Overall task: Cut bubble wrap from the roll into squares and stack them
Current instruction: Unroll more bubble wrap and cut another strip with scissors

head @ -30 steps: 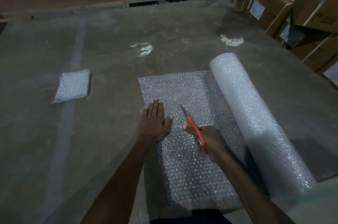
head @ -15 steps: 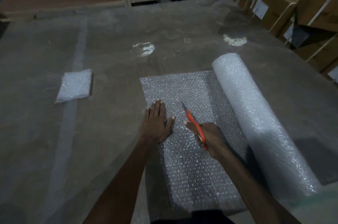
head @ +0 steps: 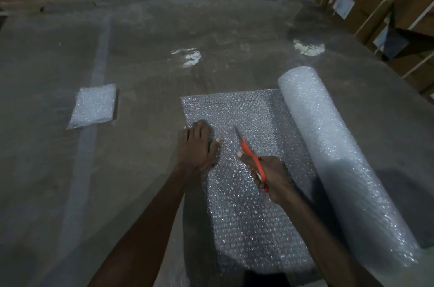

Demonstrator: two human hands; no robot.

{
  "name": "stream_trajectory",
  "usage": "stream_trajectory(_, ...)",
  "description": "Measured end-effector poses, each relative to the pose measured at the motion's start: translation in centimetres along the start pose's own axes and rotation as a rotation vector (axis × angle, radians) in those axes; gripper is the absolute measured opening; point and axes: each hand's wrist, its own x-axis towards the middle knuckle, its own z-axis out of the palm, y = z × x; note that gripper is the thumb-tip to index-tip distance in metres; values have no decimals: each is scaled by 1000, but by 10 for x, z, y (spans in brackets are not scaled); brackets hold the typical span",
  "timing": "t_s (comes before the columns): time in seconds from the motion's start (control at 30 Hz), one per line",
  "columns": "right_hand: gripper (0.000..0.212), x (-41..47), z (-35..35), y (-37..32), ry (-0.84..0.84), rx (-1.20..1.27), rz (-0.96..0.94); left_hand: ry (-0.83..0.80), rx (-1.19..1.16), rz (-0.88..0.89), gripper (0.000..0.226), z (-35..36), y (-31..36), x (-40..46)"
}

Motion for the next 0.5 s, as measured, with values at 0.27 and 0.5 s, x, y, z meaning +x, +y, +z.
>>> stream_trajectory(0.27, 36, 6, 2, 0, -17, 61, 11, -76, 65, 7, 78, -6, -11, 37)
stream_trajectory(0.5, 39, 13, 5, -8, -24, 51, 7, -97, 32, 20, 74, 1, -15, 41)
